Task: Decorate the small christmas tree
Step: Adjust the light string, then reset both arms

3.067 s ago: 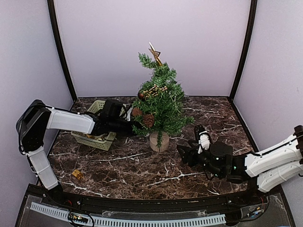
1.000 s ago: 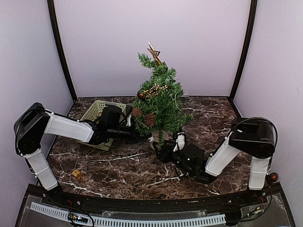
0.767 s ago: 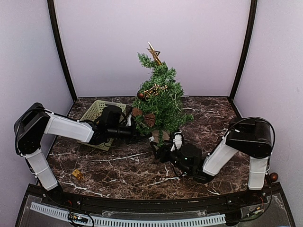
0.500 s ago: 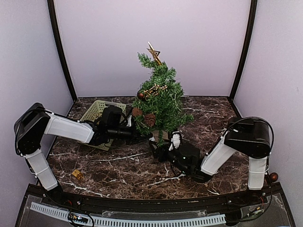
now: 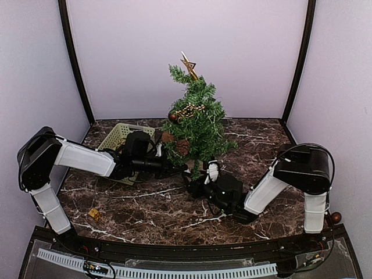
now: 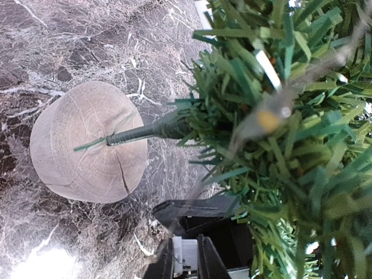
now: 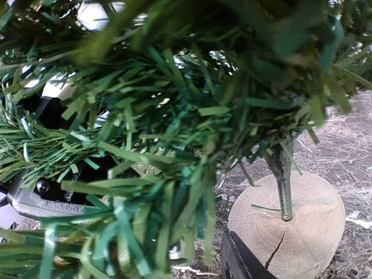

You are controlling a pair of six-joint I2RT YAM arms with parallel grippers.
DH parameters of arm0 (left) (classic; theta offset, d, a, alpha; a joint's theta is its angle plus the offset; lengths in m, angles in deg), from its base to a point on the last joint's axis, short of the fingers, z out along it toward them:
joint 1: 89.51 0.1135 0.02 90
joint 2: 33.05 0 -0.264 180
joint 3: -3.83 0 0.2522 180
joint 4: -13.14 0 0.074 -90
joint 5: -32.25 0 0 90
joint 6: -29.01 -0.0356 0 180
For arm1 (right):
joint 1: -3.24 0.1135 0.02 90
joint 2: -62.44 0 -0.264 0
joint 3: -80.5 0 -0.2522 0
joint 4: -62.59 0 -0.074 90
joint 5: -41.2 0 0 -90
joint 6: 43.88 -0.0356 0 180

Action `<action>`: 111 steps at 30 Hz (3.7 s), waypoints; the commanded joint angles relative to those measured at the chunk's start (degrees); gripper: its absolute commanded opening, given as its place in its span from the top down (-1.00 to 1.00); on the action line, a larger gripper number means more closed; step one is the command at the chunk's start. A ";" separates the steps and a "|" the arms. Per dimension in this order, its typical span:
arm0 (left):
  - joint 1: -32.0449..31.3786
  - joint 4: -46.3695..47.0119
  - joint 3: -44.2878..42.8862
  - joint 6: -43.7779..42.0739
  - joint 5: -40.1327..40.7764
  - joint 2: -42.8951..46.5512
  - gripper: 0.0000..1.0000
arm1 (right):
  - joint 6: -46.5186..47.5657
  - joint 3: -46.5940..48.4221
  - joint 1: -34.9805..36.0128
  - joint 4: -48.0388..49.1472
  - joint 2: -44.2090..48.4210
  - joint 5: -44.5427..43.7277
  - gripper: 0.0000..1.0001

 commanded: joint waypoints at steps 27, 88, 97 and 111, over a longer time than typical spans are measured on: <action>-0.39 0.53 0.68 -1.02 -0.02 3.11 0.72 | 2.15 -2.84 -0.18 2.99 2.48 0.02 -0.22; 42.10 7.63 20.48 -47.47 24.80 30.65 -0.45 | 6.10 -16.60 -71.21 -41.48 50.48 20.31 -0.97; 42.24 14.69 34.62 -53.35 37.40 43.15 -0.61 | 12.58 -26.19 -74.79 -28.34 58.00 16.18 -0.97; 42.24 20.64 40.99 -54.10 36.69 39.63 -0.65 | 15.30 -31.73 -74.79 -22.67 58.43 11.37 -0.97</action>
